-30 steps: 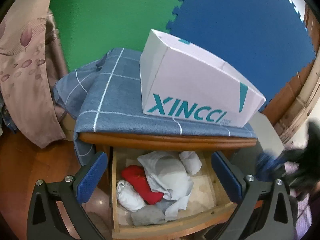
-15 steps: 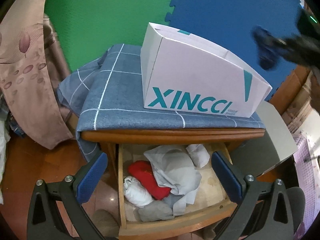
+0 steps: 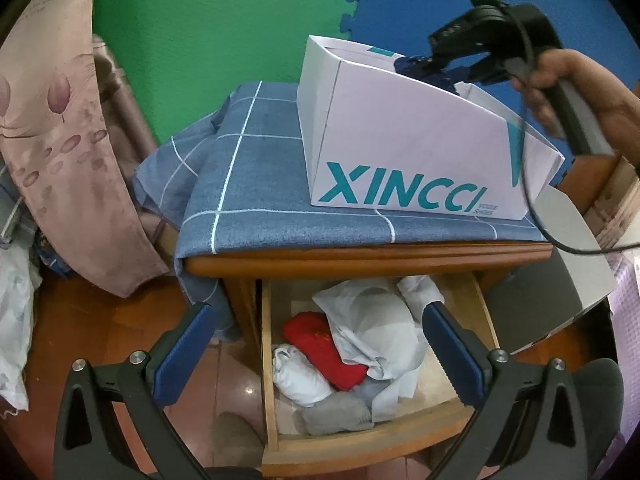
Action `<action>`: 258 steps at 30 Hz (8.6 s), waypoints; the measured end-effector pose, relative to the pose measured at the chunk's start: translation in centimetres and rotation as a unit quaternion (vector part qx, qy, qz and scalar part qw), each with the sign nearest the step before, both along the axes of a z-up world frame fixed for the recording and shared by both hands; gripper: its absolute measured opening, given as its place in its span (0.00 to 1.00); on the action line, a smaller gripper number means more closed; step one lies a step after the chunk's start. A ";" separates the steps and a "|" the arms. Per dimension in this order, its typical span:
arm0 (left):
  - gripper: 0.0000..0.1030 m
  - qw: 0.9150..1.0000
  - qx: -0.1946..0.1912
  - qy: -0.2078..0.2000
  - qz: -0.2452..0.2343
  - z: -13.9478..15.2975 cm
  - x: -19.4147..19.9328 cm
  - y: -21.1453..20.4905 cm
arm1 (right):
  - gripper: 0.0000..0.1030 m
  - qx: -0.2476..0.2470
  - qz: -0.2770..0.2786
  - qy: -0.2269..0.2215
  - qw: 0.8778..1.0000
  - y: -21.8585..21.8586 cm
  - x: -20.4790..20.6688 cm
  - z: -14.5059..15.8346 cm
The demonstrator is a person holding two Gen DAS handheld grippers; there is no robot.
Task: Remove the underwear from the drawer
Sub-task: 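Carry the navy underwear over the white box and open the right gripper, then reach the left gripper into the drawer toward the pale blue underwear, then close the left gripper on the pale blue underwear, then lift the pale blue underwear up out of the drawer, then carry the pale blue underwear over the white box and open the left gripper, then reach the right gripper into the drawer toward the white folded underwear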
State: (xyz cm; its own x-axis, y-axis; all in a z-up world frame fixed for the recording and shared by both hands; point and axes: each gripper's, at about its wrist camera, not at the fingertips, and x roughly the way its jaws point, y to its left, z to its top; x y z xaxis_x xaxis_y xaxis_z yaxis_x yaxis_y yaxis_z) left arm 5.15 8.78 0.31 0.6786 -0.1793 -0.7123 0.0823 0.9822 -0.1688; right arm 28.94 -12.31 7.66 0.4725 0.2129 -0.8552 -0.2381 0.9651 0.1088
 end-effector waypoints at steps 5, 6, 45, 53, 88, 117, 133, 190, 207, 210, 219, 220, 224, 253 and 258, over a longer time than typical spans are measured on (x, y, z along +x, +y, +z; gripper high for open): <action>1.00 1.000 0.001 -0.008 -0.001 0.0 -0.2 0.3 | 0.50 0.006 -0.031 -0.016 0.999 0.7 1.1 -0.8; 1.00 1.000 0.005 -0.008 0.000 0.0 -0.2 0.3 | 0.50 0.007 -0.035 -0.020 0.999 0.7 1.1 -0.8; 1.00 0.978 0.005 0.202 -0.054 -8.9 2.8 -7.7 | 0.62 0.181 -0.148 -0.170 0.957 -20.7 -30.0 -6.3; 1.00 0.947 -0.099 0.307 0.009 -15.0 4.5 -8.0 | 0.62 0.255 -0.164 -0.143 0.942 -23.5 -30.6 -7.1; 0.05 0.974 -0.154 0.156 -0.061 -10.7 1.6 -14.9 | 0.62 0.296 -0.163 -0.106 0.935 -24.7 -30.6 -8.1; 0.79 0.945 -0.155 0.282 -0.050 -13.6 4.1 -12.2 | 0.62 0.288 -0.149 -0.086 0.942 -23.6 -30.1 -8.7; 0.11 0.982 -0.113 0.085 -0.129 -1.8 -4.3 -13.6 | 0.62 0.287 -0.163 -0.079 0.941 -24.0 -30.1 -8.9; 0.93 0.985 -0.172 0.028 0.000 10.1 22.0 -15.6 | 0.62 0.282 -0.131 -0.048 0.949 -23.1 -29.6 -9.6; 0.98 0.976 -0.162 -0.096 -0.106 16.1 10.4 -12.7 | 0.62 0.102 -0.001 -0.031 0.994 -14.7 -29.3 -11.0; 0.99 0.973 -0.164 -0.123 -0.102 15.2 6.6 -9.9 | 0.62 0.078 0.025 -0.026 0.996 -13.3 -29.2 -11.5; 0.99 0.983 -0.119 -0.133 -0.037 6.6 -2.1 -1.2 | 0.62 -0.032 0.073 0.019 0.997 -8.3 -25.9 -16.4; 0.99 0.984 -0.123 -0.126 -0.028 5.7 -2.3 -0.5 | 0.62 -0.061 0.092 0.020 0.994 -7.1 -25.5 -17.2; 0.98 0.979 -0.168 -0.115 0.012 3.0 -3.4 2.7 | 0.62 -0.176 0.161 -0.002 0.971 -3.4 -24.5 -19.9; 0.99 0.986 -0.116 -0.111 -0.041 1.9 -3.0 -0.1 | 0.63 -0.417 0.193 -0.010 0.888 0.4 -16.8 -30.6; 0.99 0.987 -0.105 -0.110 -0.051 1.8 -2.9 -0.8 | 0.65 -0.422 0.204 -0.006 0.884 0.3 -16.5 -31.4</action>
State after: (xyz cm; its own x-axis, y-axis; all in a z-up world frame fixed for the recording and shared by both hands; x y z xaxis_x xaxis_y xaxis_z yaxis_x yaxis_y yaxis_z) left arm 2.21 8.03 2.08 0.7836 -0.3823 -0.4897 0.2358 0.9123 -0.3349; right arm 12.49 -12.00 -23.71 0.5138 -0.3428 -0.7865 -0.5809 0.5356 -0.6129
